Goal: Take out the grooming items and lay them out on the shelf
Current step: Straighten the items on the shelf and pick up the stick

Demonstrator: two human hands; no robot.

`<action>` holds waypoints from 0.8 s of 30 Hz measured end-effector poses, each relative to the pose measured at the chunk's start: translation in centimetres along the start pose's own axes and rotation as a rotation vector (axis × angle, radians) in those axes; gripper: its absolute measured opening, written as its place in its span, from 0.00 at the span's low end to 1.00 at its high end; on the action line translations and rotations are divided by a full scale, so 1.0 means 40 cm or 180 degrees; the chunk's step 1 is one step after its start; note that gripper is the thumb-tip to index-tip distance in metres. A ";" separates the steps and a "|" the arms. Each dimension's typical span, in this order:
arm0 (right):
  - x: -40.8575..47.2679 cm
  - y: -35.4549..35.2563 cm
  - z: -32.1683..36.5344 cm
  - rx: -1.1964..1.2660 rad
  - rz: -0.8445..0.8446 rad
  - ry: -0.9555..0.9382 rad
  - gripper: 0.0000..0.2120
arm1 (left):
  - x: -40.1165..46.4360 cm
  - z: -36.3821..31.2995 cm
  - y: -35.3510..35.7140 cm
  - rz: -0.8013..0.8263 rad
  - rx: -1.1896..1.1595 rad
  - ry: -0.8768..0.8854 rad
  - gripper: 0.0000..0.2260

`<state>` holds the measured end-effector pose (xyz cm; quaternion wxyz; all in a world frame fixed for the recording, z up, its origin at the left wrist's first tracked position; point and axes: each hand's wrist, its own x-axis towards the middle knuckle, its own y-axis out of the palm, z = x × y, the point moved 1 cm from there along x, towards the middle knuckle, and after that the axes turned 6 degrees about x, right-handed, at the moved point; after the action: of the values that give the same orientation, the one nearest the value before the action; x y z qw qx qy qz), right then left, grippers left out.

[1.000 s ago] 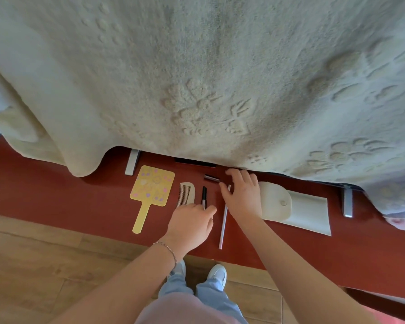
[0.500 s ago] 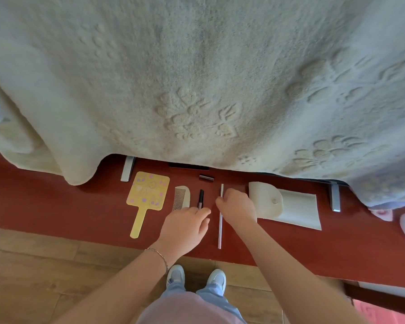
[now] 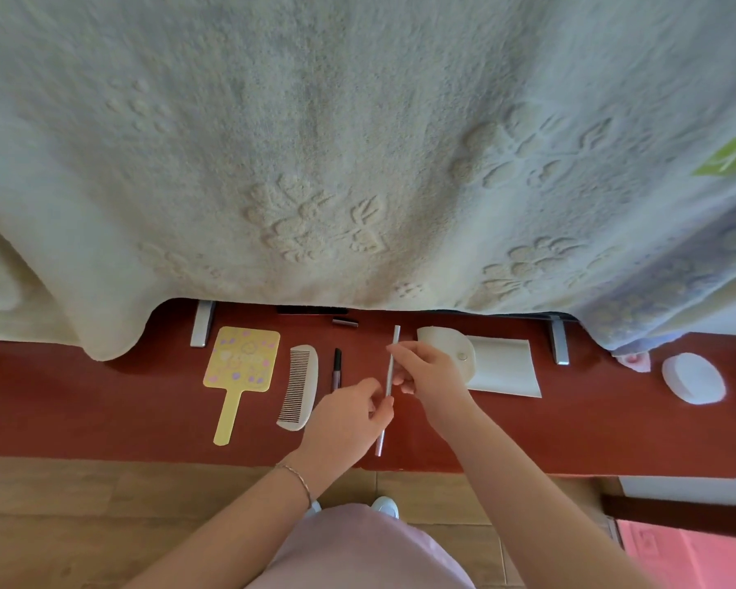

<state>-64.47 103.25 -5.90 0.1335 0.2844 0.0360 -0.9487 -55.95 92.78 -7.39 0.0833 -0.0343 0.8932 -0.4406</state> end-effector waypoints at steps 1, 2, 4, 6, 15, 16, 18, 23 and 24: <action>0.000 -0.006 -0.001 0.0027 -0.0030 -0.0019 0.05 | -0.005 -0.002 0.001 0.0021 -0.0053 0.0026 0.06; 0.002 -0.011 -0.001 0.0045 -0.0046 -0.0037 0.05 | -0.011 -0.003 0.003 0.0033 -0.0112 0.0040 0.06; 0.003 -0.018 -0.001 0.0110 -0.0024 -0.0010 0.05 | -0.018 -0.004 0.005 0.0033 -0.0249 0.0008 0.05; 0.005 -0.021 0.000 0.0257 -0.0030 0.0052 0.06 | -0.022 -0.005 0.005 0.0016 -0.0359 -0.0035 0.06; 0.035 -0.006 0.027 0.0887 -0.0380 0.0034 0.09 | -0.047 0.013 0.005 0.0024 -0.0355 -0.0100 0.08; 0.049 -0.020 0.048 0.0978 -0.0547 -0.0050 0.09 | -0.062 0.018 0.015 0.0073 -0.0233 -0.0113 0.09; 0.073 -0.059 0.093 0.0112 -0.0646 -0.0346 0.08 | -0.091 0.031 0.032 0.0153 -0.0147 -0.0283 0.09; 0.112 -0.065 0.085 -0.2886 0.0033 -0.0882 0.07 | -0.071 0.039 0.023 0.0009 0.0193 -0.0335 0.10; 0.125 -0.056 0.073 -0.3333 0.0080 -0.0934 0.07 | -0.061 0.035 0.020 0.0024 0.0381 -0.0313 0.10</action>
<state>-70.64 103.81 -6.22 0.2722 0.0448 0.4814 -0.8320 -53.29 92.49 -8.59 0.1306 -0.0475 0.8602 -0.4906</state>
